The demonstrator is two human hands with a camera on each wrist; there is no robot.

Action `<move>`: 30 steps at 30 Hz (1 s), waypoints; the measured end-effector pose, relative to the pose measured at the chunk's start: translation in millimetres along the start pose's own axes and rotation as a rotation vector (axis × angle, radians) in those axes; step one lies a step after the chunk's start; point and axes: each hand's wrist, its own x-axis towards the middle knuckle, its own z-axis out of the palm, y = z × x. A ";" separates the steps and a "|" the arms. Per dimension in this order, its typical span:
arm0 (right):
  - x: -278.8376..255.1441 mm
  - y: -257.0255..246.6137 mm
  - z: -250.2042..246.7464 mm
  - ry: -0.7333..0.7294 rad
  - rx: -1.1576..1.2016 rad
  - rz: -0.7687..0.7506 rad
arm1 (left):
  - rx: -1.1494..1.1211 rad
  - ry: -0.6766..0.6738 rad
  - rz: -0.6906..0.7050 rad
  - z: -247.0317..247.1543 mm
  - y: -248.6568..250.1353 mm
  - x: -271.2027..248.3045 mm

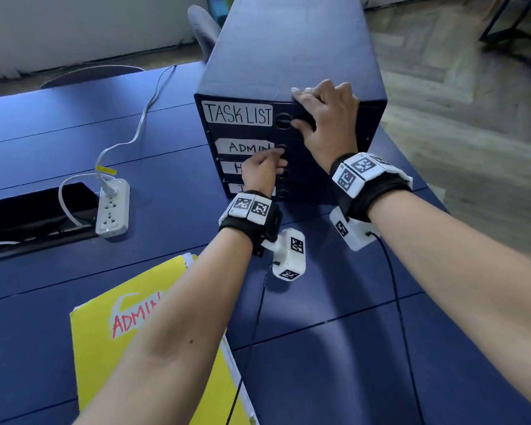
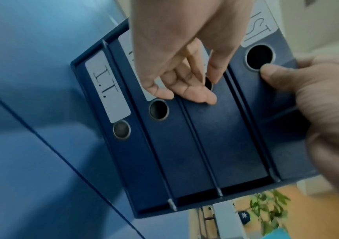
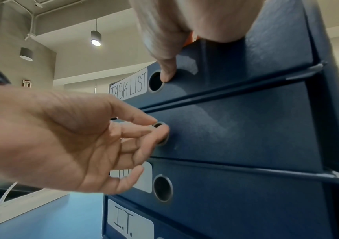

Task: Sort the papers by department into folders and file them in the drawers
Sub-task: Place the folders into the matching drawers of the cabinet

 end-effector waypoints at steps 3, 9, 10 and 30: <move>-0.5 0.8 0.1 0.012 -0.009 -0.004 | -0.173 -0.138 -0.166 6.0 4.5 -3.8; 0.8 -1.6 -5.2 -0.046 0.023 0.029 | -0.359 -0.282 -0.317 0.6 5.9 -6.6; 0.7 -2.0 -5.7 -0.049 0.028 0.032 | -0.342 -0.292 -0.314 -2.8 6.2 -6.9; -98.7 -53.0 -30.5 -0.442 -0.010 0.179 | -0.084 -0.045 -0.333 -81.4 -6.3 -96.6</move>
